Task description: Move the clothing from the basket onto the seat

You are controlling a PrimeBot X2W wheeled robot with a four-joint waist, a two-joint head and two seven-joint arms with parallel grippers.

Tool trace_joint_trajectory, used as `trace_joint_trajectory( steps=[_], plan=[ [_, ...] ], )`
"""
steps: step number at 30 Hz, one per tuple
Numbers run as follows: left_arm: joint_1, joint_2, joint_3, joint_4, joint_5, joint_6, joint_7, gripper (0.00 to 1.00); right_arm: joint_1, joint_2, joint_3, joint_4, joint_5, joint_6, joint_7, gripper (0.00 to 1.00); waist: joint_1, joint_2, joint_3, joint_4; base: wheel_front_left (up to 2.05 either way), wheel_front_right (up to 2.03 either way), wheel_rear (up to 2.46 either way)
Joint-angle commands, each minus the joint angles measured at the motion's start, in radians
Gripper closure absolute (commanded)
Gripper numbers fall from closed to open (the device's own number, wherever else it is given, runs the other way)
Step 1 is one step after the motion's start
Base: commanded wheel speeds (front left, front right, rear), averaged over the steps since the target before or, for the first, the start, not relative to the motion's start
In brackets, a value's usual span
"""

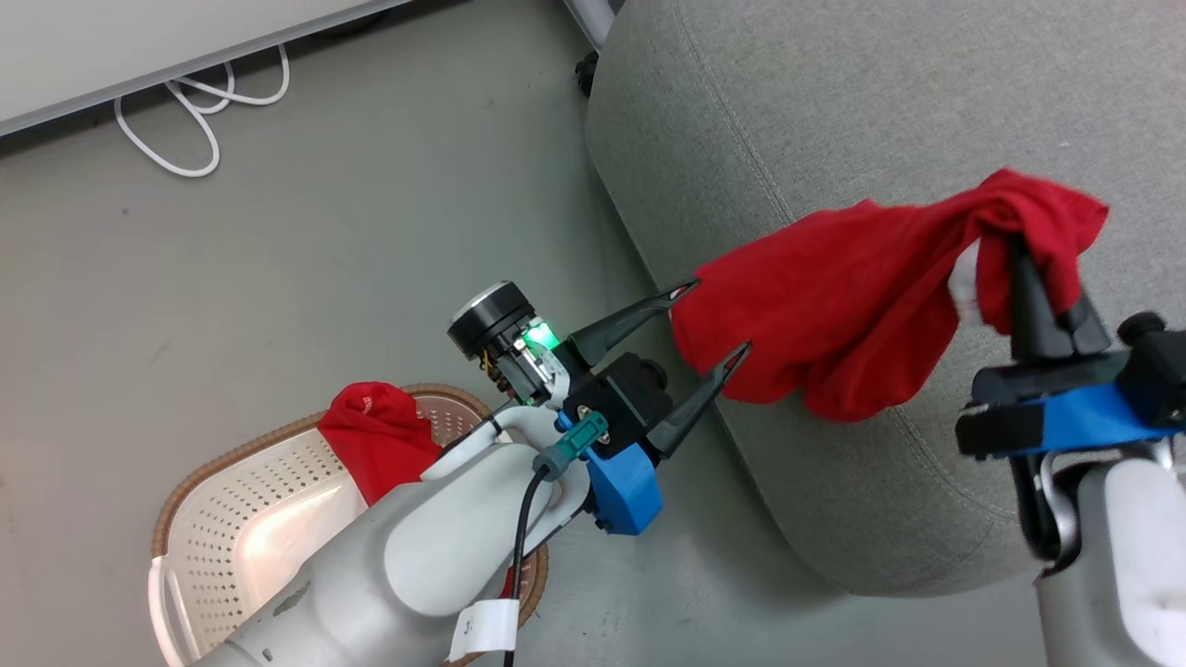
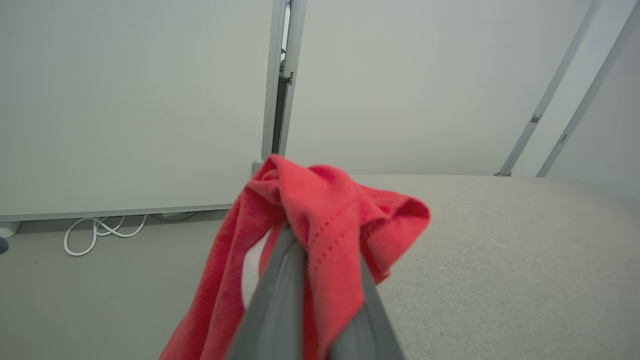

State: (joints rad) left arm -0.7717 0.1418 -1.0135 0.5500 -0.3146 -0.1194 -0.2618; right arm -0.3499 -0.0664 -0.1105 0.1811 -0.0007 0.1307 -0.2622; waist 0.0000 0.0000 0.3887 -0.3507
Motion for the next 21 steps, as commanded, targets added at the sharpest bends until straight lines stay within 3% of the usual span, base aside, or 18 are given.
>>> trace_joint_trajectory(
  steps=[1, 9, 16, 21],
  plan=[
    [0.005, 0.011, 0.014, -0.007, 0.009, 0.006, -0.005, 0.00, -0.049, -0.022, -0.009, -0.017, 0.004, 0.000, -0.004, 1.00, 0.0000, 0.0000, 0.010, -0.005, 0.00, 0.00, 0.00],
    [-0.035, 0.030, 0.023, -0.025, 0.035, 0.008, -0.005, 0.00, -0.286, -0.124, -0.072, -0.078, 0.039, 0.000, -0.004, 1.00, 0.0000, 0.0000, 0.114, 0.003, 0.00, 0.00, 0.00],
    [-0.102, 0.050, 0.019, -0.043, 0.063, 0.005, -0.003, 0.00, -0.465, -0.271, -0.248, -0.127, 0.066, 0.000, -0.004, 1.00, 0.0000, 0.0000, 0.256, 0.027, 0.00, 0.00, 0.00],
    [-0.141, 0.072, 0.021, -0.057, 0.076, 0.008, 0.005, 0.00, -0.548, -0.384, -0.342, -0.093, 0.088, 0.000, -0.004, 1.00, 0.0000, 0.0000, 0.338, 0.028, 0.00, 0.00, 0.00]
  ],
)
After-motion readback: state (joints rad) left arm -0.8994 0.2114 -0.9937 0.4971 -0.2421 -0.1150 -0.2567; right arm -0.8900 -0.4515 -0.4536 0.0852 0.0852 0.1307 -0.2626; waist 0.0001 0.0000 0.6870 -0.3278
